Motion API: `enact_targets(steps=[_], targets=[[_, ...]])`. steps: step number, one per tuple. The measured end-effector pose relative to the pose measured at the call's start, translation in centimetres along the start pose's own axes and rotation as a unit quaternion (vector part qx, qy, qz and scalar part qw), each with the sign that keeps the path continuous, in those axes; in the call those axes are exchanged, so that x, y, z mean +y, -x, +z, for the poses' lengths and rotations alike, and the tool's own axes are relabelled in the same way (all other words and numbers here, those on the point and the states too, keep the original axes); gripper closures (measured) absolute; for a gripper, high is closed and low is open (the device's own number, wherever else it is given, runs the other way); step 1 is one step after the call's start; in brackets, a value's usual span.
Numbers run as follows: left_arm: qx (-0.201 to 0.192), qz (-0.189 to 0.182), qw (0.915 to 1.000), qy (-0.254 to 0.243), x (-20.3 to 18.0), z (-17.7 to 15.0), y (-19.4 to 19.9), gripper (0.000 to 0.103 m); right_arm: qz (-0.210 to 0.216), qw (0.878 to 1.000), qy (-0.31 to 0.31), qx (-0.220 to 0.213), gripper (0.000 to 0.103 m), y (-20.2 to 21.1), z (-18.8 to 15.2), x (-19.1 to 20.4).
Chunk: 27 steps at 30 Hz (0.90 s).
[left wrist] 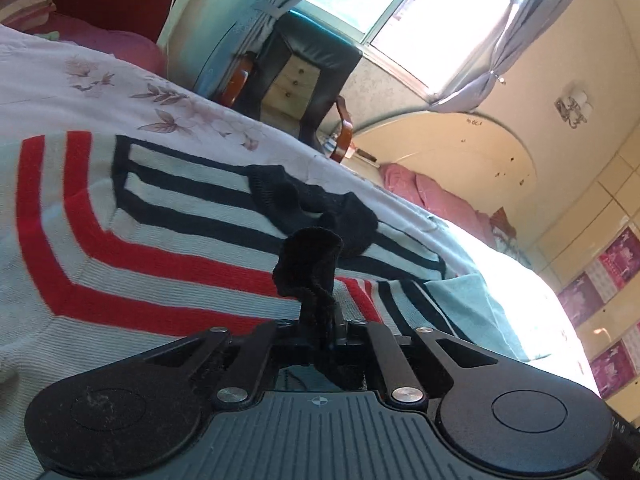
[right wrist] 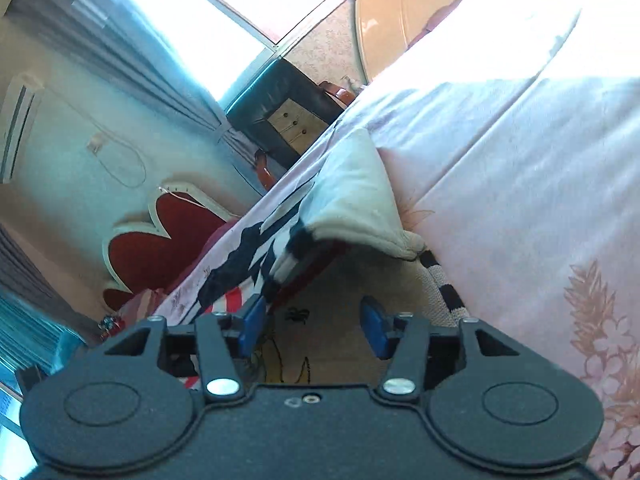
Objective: Fold small clothes
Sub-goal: 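Carry the sleeve across the sweater body with the right gripper while the left gripper grasps the other cuff, then lay the sleeve onto the sweater body and open the right gripper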
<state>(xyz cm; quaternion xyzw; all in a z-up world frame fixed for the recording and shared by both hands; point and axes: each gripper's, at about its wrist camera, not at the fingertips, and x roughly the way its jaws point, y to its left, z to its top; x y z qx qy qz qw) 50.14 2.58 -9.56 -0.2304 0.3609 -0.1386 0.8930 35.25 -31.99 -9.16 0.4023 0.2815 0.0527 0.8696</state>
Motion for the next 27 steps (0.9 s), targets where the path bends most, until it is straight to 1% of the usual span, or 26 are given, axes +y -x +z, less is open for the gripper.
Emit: enact_targets(steps=[2, 4, 5, 8, 9, 10, 11, 12, 13, 14, 15, 16, 17, 20, 22, 23, 25, 27], targets=[[0.005, 0.002, 0.9999, 0.009, 0.8, 0.1, -0.2, 0.098, 0.02, 0.999, -0.045, 0.002, 0.05, -1.0, 0.3, -1.3], [-0.003, 0.007, 0.9999, 0.015, 1.5, 0.2, 0.0, 0.097, 0.027, 0.996, -0.086, 0.004, 0.05, -2.0, 0.6, -2.4], [-0.005, 0.007, 0.9997, 0.022, 2.2, 0.0, 0.5, 0.097, 0.027, 0.994, -0.103, 0.005, 0.054, -2.4, 0.8, -2.9], [-0.006, 0.006, 0.9997, 0.021, 2.8, -0.4, 0.5, 0.098, 0.037, 0.99, -0.135, -0.006, 0.055, -3.0, 1.4, -3.8], [-0.007, 0.006, 0.9998, 0.02, 2.8, -0.6, 0.6, 0.098, 0.035, 0.99, -0.14, -0.009, 0.058, -3.2, 1.8, -3.9], [-0.011, 0.003, 0.9997, 0.02, 2.7, -0.6, 0.8, 0.097, 0.029, 0.989, -0.142, -0.011, 0.062, -3.3, 2.2, -4.0], [-0.016, 0.001, 0.9998, 0.014, 2.7, -0.9, 1.4, 0.097, 0.015, 0.991, -0.135, -0.011, 0.093, -3.5, 2.6, -4.0], [-0.019, 0.012, 0.9998, -0.003, 2.4, -0.9, 1.5, 0.097, 0.006, 0.993, -0.117, -0.009, 0.096, -3.6, 2.9, -3.7], [-0.011, 0.029, 0.9994, -0.017, 2.3, -1.2, 1.1, 0.097, -0.004, 0.996, -0.093, -0.012, 0.096, -3.6, 3.1, -3.2], [0.006, 0.04, 0.9991, -0.01, 2.7, -1.6, 0.3, 0.097, -0.015, 0.997, -0.072, -0.008, 0.096, -3.8, 3.1, -2.9], [0.016, 0.041, 0.999, 0.004, 3.2, -2.0, -0.2, 0.098, -0.034, 0.998, -0.06, 0.003, 0.096, -4.4, 2.8, -2.7], [0.01, 0.038, 0.9992, 0.01, 3.5, -2.3, -0.2, 0.098, -0.055, 0.997, -0.054, 0.021, 0.096, -5.1, 2.6, -3.0], [0.006, 0.039, 0.9992, 0.007, 3.4, -2.4, -0.1, 0.098, -0.051, 0.997, -0.048, 0.021, 0.097, -5.3, 2.4, -3.3], [-0.002, 0.039, 0.9992, 0.009, 3.1, -2.6, 0.3, 0.098, -0.061, 0.998, -0.002, 0.025, 0.096, -5.1, 2.6, -1.9], [-0.011, 0.04, 0.9991, 0.001, 2.8, -2.8, 0.6, 0.098, -0.061, 0.998, 0.004, 0.026, 0.096, -5.2, 2.7, -1.4], [-0.009, 0.046, 0.9989, -0.004, 2.8, -2.9, 0.6, 0.098, -0.06, 0.998, 0.005, 0.028, 0.096, -5.1, 2.8, -1.7], [-0.011, 0.043, 0.9989, 0.011, 2.9, -3.3, 1.0, 0.098, -0.059, 0.998, 0.007, 0.031, 0.096, -5.6, 3.0, -1.8], [-0.033, 0.032, 0.9988, 0.016, 2.3, -3.4, 2.6, 0.098, -0.059, 0.998, 0.013, 0.029, 0.096, -5.2, 3.1, -1.9]])
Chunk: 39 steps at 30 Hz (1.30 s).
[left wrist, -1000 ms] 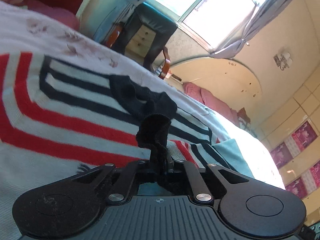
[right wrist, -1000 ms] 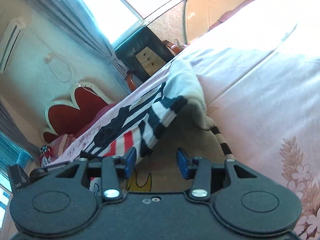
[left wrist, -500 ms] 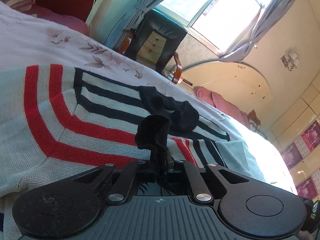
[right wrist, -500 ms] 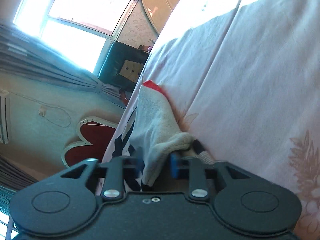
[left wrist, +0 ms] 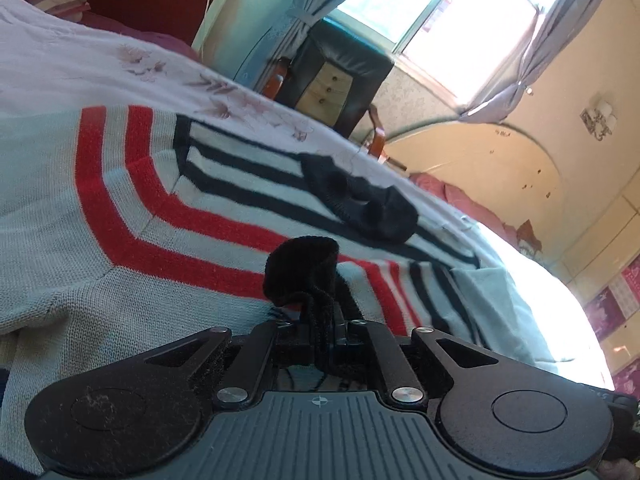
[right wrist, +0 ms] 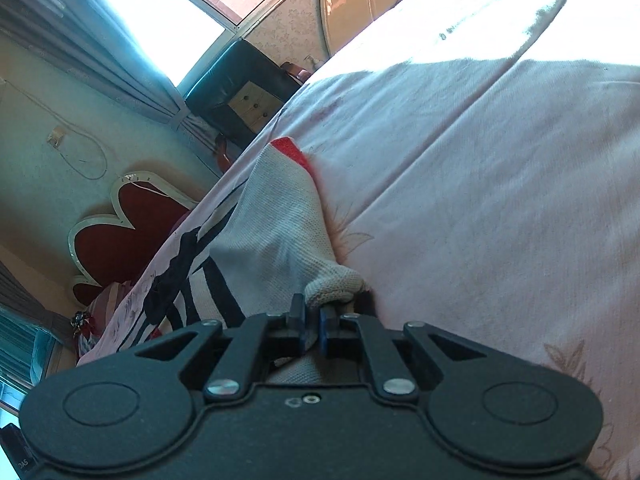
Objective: Fold small clothes
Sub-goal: 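Lay the sleeve onto the sweater body and open the right gripper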
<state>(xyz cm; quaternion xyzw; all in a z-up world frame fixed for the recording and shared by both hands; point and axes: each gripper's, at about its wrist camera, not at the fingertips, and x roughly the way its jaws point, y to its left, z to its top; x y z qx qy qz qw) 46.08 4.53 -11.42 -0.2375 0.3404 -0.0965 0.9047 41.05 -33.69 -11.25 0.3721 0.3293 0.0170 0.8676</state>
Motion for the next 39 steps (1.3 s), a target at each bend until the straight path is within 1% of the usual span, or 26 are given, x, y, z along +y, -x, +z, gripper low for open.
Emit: enact_targets(steps=[2, 5, 7, 8, 10, 11, 12, 13, 14, 16, 17, 19, 20, 22, 24, 26, 28, 30, 31, 32, 33, 34, 35, 36, 37, 39], targets=[[-0.005, 0.009, 0.9999, -0.004, -0.5, -0.4, 0.8, 0.098, 0.001, 1.0, 0.016, -0.006, 0.096, 0.7, 0.1, 0.0], [0.03, 0.033, 0.999, 0.005, 0.5, -1.6, -0.7, 0.097, -0.003, 1.0, 0.01, 0.005, 0.096, 0.2, 0.0, -1.1], [0.019, 0.027, 0.9994, -0.009, 0.7, -1.9, -0.4, 0.096, 0.002, 1.0, 0.007, 0.01, 0.098, 0.3, 0.0, -1.6], [0.014, 0.034, 0.9992, -0.017, 0.5, -2.0, 0.1, 0.093, 0.002, 1.0, 0.012, 0.016, 0.098, 0.3, 0.2, -1.5], [-0.003, 0.055, 0.9982, -0.024, 0.7, -2.1, 1.7, 0.075, 0.003, 0.999, 0.025, 0.031, 0.091, 0.9, 0.5, -1.4], [-0.022, 0.081, 0.996, -0.032, 0.5, -2.1, 2.9, 0.049, -0.001, 0.999, 0.038, 0.033, 0.083, 1.7, 0.6, -1.3], [-0.049, 0.103, 0.9922, -0.05, 0.0, -2.0, 4.0, 0.04, -0.003, 0.998, 0.051, 0.027, 0.077, 2.7, 0.7, -1.1], [-0.068, 0.103, 0.9896, -0.074, -0.6, -1.7, 4.8, 0.04, 0.005, 0.998, 0.064, 0.016, 0.076, 3.9, 0.9, -1.0], [-0.072, 0.087, 0.9894, -0.09, -1.4, -1.3, 4.9, 0.04, 0.013, 0.997, 0.075, 0.004, 0.076, 4.7, 1.3, -0.8], [-0.064, 0.052, 0.9895, -0.119, -3.5, -0.8, 3.6, 0.04, 0.016, 0.995, 0.103, -0.012, 0.08, 4.8, 2.3, 0.0], [-0.055, 0.038, 0.9873, -0.145, -4.8, -0.7, 2.2, 0.04, 0.014, 0.993, 0.117, -0.012, 0.08, 4.0, 2.9, 0.6], [-0.036, 0.031, 0.9821, -0.182, -6.5, -0.7, -0.6, 0.039, 0.011, 0.99, 0.138, -0.009, 0.08, 1.8, 3.9, 1.3], [-0.02, 0.031, 0.9821, -0.185, -6.9, -0.6, -2.0, 0.04, 0.009, 0.99, 0.143, -0.011, 0.079, 0.6, 4.4, 1.5], [-0.004, 0.008, 0.9834, -0.181, -7.0, -0.1, -3.2, 0.04, 0.009, 0.991, 0.135, -0.008, 0.079, -1.6, 5.8, 1.1], [-0.005, 0.001, 0.9822, -0.188, -7.5, 0.0, -3.5, 0.04, 0.019, 0.992, 0.127, -0.004, 0.079, -3.2, 7.3, 0.8], [0.003, 0.005, 0.982, -0.189, -7.7, -0.3, -4.0, 0.04, 0.026, 0.993, 0.115, 0.004, 0.077, -4.8, 8.7, 0.2], [0.01, 0.012, 0.9856, -0.168, -7.1, -0.7, -4.6, 0.04, 0.036, 0.995, 0.089, 0.016, 0.076, -6.5, 10.0, -0.7], [0.0, 0.02, 0.986, -0.165, -6.7, -1.4, -4.7, 0.04, 0.045, 0.996, 0.061, 0.035, 0.072, -8.2, 10.9, -1.5], [-0.008, 0.028, 0.9862, -0.163, -6.8, -1.6, -4.5, 0.04, 0.05, 0.996, 0.051, 0.048, 0.073, -9.0, 11.1, -1.8], [-0.015, 0.04, 0.9857, -0.163, -6.9, -1.7, -4.4, 0.04, 0.057, 0.996, 0.05, 0.054, 0.083, -9.5, 11.2, -2.0], [-0.016, 0.056, 0.984, -0.168, -7.1, -1.9, -4.5, 0.04, 0.06, 0.994, 0.067, 0.055, 0.092, -9.6, 11.2, -1.9], [-0.016, 0.073, 0.982, -0.173, -7.1, -2.2, -4.8, 0.04, 0.045, 0.993, 0.095, 0.05, 0.095, -9.4, 11.1, -1.5], [-0.021, 0.079, 0.98, -0.181, -7.2, -2.6, -5.0, 0.04, 0.029, 0.992, 0.118, 0.037, 0.097, -9.0, 11.0, -1.4], [-0.022, 0.086, 0.977, -0.194, -7.5, -2.8, -5.2, 0.04, 0.021, 0.992, 0.121, 0.031, 0.099, -9.0, 11.0, -1.7], [-0.019, 0.094, 0.9751, -0.2, -7.8, -2.8, -5.3, 0.04, 0.023, 0.992, 0.123, 0.034, 0.1, -9.2, 10.9, -2.1], [-0.02, 0.097, 0.9788, -0.18, -8.0, -2.1, -4.6, 0.04, 0.006, 0.986, 0.162, 0.036, 0.097, -8.9, 10.8, -1.1]])
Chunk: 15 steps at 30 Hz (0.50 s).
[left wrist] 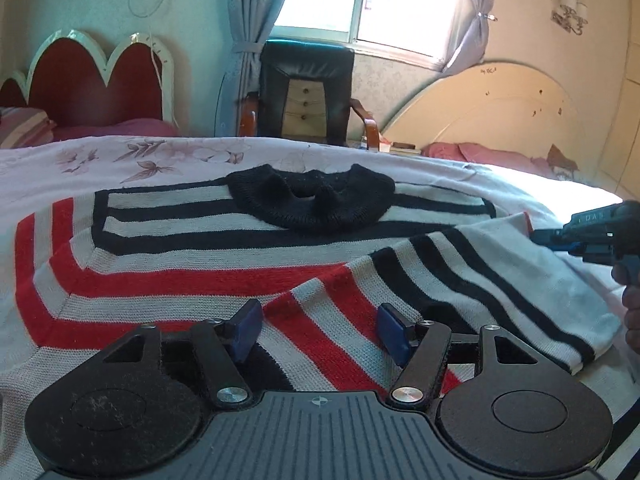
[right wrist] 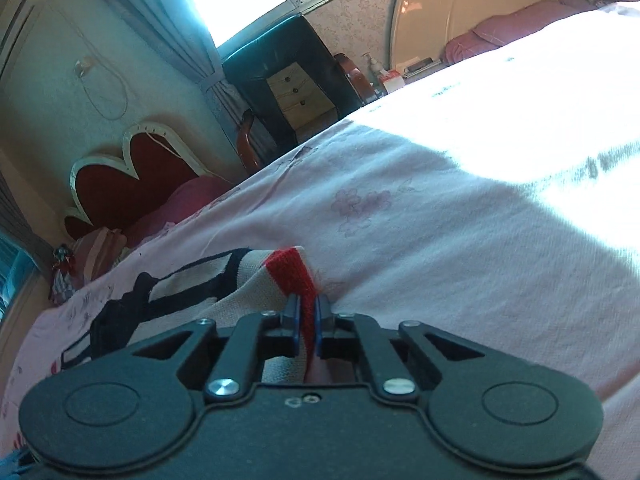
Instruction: Fold small clothes
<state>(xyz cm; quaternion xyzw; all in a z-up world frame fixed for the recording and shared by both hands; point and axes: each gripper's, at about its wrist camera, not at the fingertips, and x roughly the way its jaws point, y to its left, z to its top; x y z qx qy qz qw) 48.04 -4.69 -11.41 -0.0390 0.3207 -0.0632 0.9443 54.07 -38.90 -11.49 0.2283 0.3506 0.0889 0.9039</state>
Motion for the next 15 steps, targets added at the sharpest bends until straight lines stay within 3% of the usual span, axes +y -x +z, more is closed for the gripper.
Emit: enact_targets(steps=[2, 5, 7, 8, 10, 11, 13, 15], targets=[[-0.026, 0.008, 0.9996, 0.004, -0.5, 0.7, 1.5, 0.04, -0.021, 1.0, 0.017, -0.002, 0.085, 1.5, 0.3, 1.3], [-0.028, -0.025, 0.9992, 0.016, -2.4, 1.1, 1.6, 0.039, 0.011, 0.997, 0.078, -0.012, 0.088, 5.2, -1.0, 3.7], [-0.011, -0.034, 0.9993, -0.013, -4.5, 0.4, 0.3, 0.039, 0.023, 0.991, 0.131, 0.001, 0.089, 6.7, -2.9, 5.4], [0.011, -0.025, 0.9993, -0.026, -5.2, -0.3, -0.7, 0.039, 0.019, 0.987, 0.156, 0.011, 0.093, 6.9, -4.0, 6.0], [0.003, -0.021, 0.9992, -0.033, -5.5, -1.3, -1.1, 0.034, -0.037, 0.974, 0.221, 0.041, 0.096, 6.1, -6.4, 6.6], [0.01, -0.015, 0.9993, -0.033, -5.6, -0.9, -0.7, 0.034, -0.045, 0.969, 0.241, 0.023, 0.096, 6.5, -7.1, 6.5], [-0.002, -0.003, 0.9996, -0.027, -5.5, -0.4, 1.1, 0.034, -0.091, 0.962, 0.254, 0.031, 0.093, 7.3, -7.0, 7.3], [-0.001, -0.003, 0.9998, -0.019, -4.8, -1.0, 2.2, 0.02, -0.064, 0.97, 0.234, 0.012, 0.093, 9.7, -6.8, 7.9]])
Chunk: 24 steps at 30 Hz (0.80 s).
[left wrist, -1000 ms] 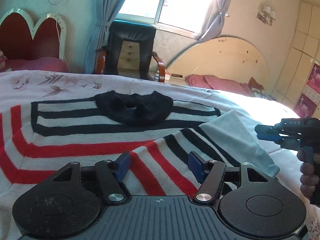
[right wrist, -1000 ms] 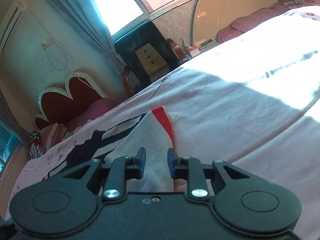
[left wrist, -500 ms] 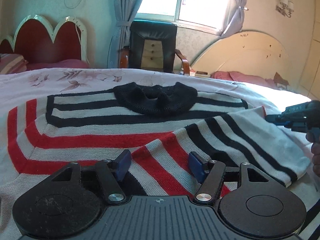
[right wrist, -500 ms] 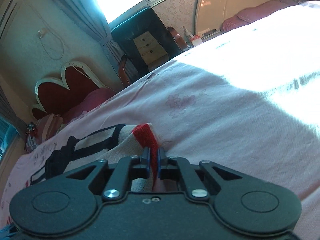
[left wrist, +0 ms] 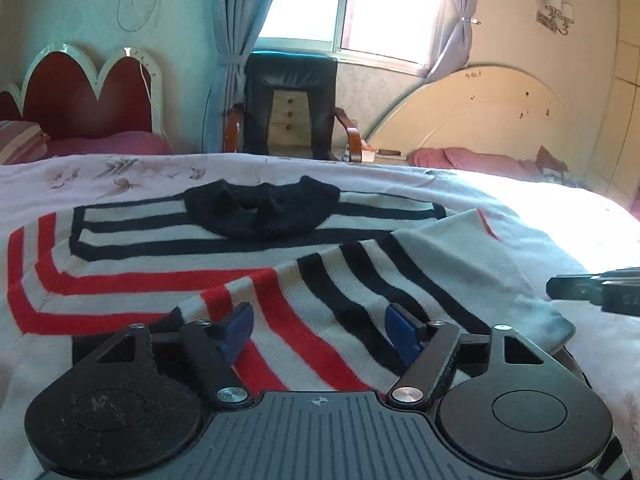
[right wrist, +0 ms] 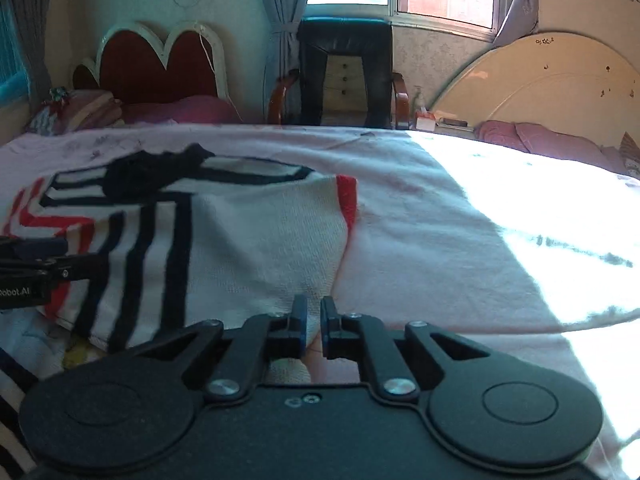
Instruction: Fold small clothes
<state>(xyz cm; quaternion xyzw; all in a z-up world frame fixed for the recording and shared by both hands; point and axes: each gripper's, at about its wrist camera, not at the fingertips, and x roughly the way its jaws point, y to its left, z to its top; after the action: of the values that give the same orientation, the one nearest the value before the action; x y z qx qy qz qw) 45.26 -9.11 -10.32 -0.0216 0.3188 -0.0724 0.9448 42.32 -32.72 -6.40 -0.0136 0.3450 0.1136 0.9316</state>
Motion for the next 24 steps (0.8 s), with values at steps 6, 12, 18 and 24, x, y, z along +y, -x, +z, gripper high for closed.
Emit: enact_targets(steps=[6, 12, 18, 24], targets=[[-0.003, 0.01, 0.9998, 0.014, 2.0, -1.4, 2.6, 0.015, -0.002, 0.999, 0.042, 0.032, 0.089, -0.5, -2.2, 3.1], [-0.057, 0.096, 0.9805, 0.162, 14.8, -5.1, 12.6, 0.016, 0.012, 0.999, -0.036, -0.004, 0.08, 1.4, -0.7, 4.1], [-0.113, 0.199, 0.8797, 0.417, 34.2, -13.3, 20.3, 0.047, 0.0, 0.998, -0.055, 0.011, 0.079, 2.1, -0.9, 6.2], [-0.154, 0.148, 0.8432, 0.494, 42.6, -15.8, 20.7, 0.065, -0.018, 0.995, -0.091, 0.022, 0.078, 1.9, -0.5, 10.0]])
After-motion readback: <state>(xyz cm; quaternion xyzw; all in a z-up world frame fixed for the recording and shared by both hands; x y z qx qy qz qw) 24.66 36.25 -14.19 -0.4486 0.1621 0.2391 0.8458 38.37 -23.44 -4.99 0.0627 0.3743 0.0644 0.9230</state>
